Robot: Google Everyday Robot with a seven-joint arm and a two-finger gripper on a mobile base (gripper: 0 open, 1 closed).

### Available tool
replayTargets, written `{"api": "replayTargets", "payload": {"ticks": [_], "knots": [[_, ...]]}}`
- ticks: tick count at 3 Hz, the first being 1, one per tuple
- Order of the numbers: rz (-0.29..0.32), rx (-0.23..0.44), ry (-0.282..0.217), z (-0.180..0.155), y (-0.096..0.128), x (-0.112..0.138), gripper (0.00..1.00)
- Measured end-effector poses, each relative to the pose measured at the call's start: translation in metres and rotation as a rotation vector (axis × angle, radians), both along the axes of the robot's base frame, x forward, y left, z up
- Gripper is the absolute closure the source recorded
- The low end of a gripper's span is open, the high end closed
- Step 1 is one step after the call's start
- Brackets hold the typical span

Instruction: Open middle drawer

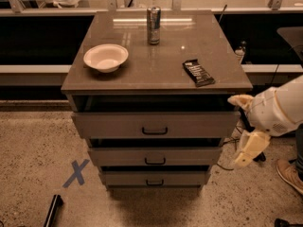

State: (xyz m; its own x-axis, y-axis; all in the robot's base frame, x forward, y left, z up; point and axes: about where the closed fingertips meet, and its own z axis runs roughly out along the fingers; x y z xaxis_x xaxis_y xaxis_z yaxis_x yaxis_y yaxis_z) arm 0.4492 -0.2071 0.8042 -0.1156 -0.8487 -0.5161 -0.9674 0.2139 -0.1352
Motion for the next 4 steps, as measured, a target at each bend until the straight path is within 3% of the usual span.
{"api": "replayTargets", "payload": {"ticks": [1, 2, 3, 4], "knots": [[0.003, 0.254, -0.063, -0.082, 0.021, 0.007, 0.0], [0.061, 0.398, -0.173, -0.086, 0.02, 0.011, 0.0], [0.114, 0.388, -0.219, -0.09, 0.022, 0.011, 0.0], [0.112, 0.317, -0.213, -0.121, 0.025, 0.015, 0.0]]}}
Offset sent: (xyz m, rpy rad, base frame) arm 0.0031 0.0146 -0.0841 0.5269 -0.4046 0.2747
